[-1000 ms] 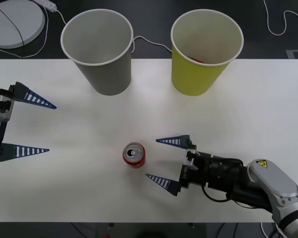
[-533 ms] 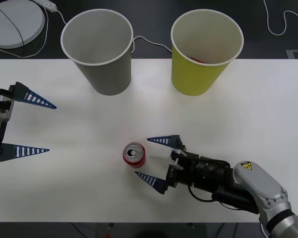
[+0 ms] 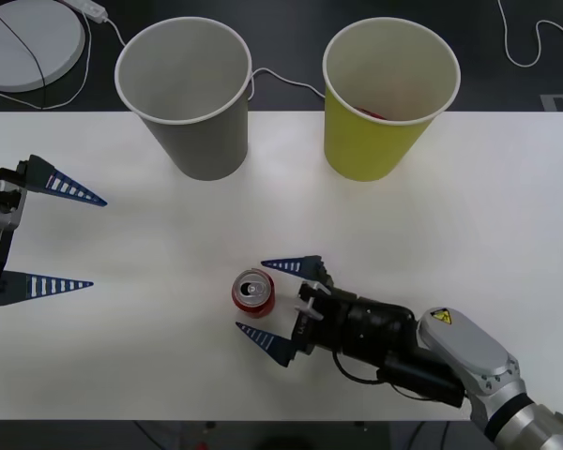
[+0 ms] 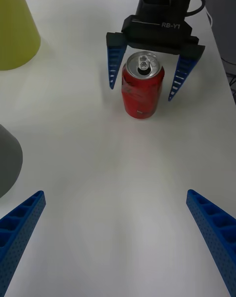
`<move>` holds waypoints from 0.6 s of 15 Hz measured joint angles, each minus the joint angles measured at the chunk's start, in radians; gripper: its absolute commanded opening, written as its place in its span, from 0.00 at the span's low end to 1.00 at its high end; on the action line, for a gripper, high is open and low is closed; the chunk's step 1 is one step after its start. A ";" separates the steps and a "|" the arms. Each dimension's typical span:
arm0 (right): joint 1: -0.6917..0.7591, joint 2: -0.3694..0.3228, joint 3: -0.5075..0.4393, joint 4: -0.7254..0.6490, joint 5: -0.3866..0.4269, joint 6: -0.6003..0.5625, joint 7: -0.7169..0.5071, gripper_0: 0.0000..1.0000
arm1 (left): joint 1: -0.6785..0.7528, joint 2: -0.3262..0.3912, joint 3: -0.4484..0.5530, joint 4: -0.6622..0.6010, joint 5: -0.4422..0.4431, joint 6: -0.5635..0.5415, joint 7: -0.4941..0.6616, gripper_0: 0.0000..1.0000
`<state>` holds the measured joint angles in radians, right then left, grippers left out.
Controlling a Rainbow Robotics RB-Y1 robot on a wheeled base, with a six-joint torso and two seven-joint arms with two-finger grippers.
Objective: Put the can into the green bin and the plastic bottle into the gray bin
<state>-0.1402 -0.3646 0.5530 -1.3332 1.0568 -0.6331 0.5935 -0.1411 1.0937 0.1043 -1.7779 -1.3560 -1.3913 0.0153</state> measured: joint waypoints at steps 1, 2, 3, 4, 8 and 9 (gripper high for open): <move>-0.003 0.001 0.003 0.000 -0.002 0.009 0.004 1.00 | 0.000 0.000 0.000 0.000 0.000 0.000 0.000 1.00; -0.004 0.002 0.003 0.000 -0.003 0.014 0.006 1.00 | 0.000 0.000 0.000 0.000 0.000 0.000 0.000 1.00; -0.005 0.001 0.003 0.000 -0.003 0.014 0.008 1.00 | 0.000 0.000 0.000 0.000 0.000 0.000 0.000 1.00; -0.008 0.001 0.004 -0.001 -0.003 0.014 0.010 0.93 | 0.000 0.000 0.000 0.000 0.000 0.000 0.000 1.00; -0.019 0.000 0.005 0.000 -0.005 0.009 0.013 0.00 | 0.000 0.000 0.000 0.000 0.000 0.000 0.000 1.00; -0.021 0.000 0.005 0.000 -0.006 0.007 0.013 0.00 | 0.000 0.000 0.000 0.000 0.000 0.000 0.000 1.00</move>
<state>-0.1614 -0.3647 0.5584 -1.3332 1.0509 -0.6256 0.6061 -0.1411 1.0937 0.1043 -1.7779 -1.3560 -1.3913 0.0153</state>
